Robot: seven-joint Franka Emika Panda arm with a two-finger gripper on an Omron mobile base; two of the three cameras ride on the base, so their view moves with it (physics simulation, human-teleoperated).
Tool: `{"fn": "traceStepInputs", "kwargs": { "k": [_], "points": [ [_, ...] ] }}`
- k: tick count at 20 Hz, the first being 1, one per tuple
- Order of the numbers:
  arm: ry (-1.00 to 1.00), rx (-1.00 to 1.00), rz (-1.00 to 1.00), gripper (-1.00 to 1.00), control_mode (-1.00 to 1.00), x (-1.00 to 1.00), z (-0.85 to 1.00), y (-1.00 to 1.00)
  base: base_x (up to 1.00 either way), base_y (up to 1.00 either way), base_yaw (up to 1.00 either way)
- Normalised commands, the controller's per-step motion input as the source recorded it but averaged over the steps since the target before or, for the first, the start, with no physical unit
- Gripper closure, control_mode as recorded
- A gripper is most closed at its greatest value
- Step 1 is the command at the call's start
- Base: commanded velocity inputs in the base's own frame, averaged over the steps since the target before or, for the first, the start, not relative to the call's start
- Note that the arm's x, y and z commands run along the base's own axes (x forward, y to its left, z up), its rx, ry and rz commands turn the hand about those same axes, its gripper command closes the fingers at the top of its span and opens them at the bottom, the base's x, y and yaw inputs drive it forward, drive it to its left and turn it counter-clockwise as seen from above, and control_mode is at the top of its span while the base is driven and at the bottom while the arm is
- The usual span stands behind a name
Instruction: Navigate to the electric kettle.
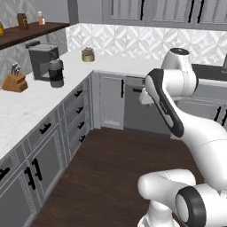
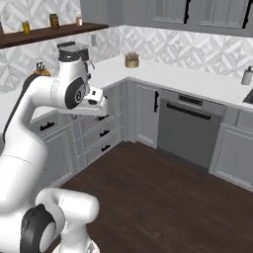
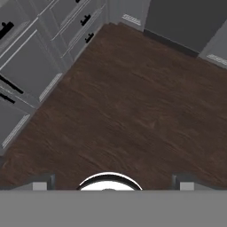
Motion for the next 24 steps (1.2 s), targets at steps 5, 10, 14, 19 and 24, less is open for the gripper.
{"fn": "traceStepInputs", "kwargs": {
  "k": [5, 10, 14, 19, 24],
  "points": [
    [0.00, 0.00, 0.00, -1.00, 1.00, 0.00, 0.00, 0.00, 1.00, -0.36, 0.41],
    [0.00, 0.00, 0.00, -1.00, 1.00, 0.00, 0.00, 0.00, 1.00, -0.35, 0.43],
    [0.00, 0.00, 0.00, -1.00, 1.00, 0.00, 0.00, 0.00, 1.00, -0.36, 0.43],
    [0.00, 0.00, 0.00, -1.00, 1.00, 0.00, 0.00, 0.00, 1.00, -0.33, 0.42],
    [0.00, 0.00, 0.00, -1.00, 1.00, 0.00, 0.00, 0.00, 1.00, -0.30, 0.50]
  ]
}}
